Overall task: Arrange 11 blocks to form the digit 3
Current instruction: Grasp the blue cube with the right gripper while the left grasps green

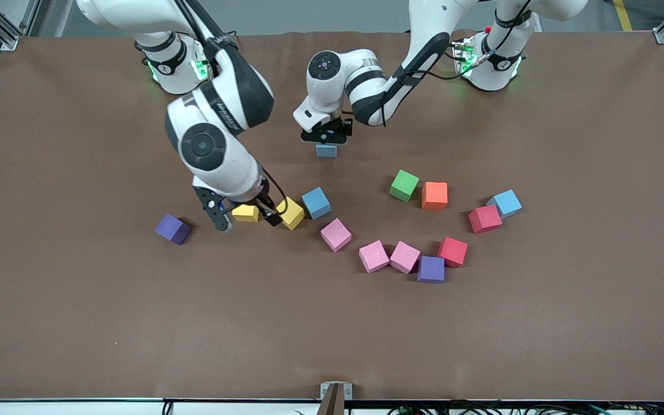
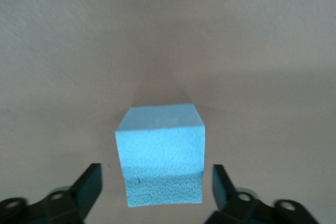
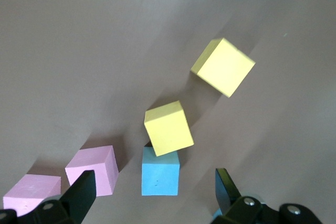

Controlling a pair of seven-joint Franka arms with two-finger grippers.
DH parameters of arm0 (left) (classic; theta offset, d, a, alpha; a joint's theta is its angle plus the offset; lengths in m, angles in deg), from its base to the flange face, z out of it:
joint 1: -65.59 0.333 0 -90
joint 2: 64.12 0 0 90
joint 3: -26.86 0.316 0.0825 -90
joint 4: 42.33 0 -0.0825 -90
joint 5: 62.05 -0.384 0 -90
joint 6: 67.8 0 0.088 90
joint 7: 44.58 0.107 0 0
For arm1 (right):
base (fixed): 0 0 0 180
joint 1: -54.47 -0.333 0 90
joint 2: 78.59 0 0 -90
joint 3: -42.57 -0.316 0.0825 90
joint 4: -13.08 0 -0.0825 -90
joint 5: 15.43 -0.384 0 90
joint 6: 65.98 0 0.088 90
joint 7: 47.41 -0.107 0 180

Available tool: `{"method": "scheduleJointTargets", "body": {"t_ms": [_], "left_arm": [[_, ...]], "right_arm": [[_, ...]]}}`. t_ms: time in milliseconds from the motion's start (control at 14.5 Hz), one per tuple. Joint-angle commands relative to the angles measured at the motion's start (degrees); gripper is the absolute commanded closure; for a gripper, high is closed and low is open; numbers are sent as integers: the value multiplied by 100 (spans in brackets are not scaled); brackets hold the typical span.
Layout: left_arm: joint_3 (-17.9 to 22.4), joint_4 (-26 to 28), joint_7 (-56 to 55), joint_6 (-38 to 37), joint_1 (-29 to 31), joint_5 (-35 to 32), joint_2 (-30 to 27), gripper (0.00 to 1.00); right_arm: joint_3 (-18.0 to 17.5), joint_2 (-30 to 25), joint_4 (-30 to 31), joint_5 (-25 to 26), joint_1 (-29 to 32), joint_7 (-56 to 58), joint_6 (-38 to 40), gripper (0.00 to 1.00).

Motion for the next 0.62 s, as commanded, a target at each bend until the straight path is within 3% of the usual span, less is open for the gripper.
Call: {"method": "scheduleJointTargets", "body": {"t_ms": [0, 206, 550], "left_arm": [[22, -47, 39, -303, 193, 79, -305, 0], [31, 128, 871, -391, 500, 88, -648, 0], [31, 602, 2138, -391, 1335, 27, -1087, 0]], "right_arm": [[41, 143, 6, 19, -168, -146, -135, 0], [41, 284, 120, 10, -308, -233, -451, 0], [41, 302, 945, -8, -677, -567, -1664, 0]]}}
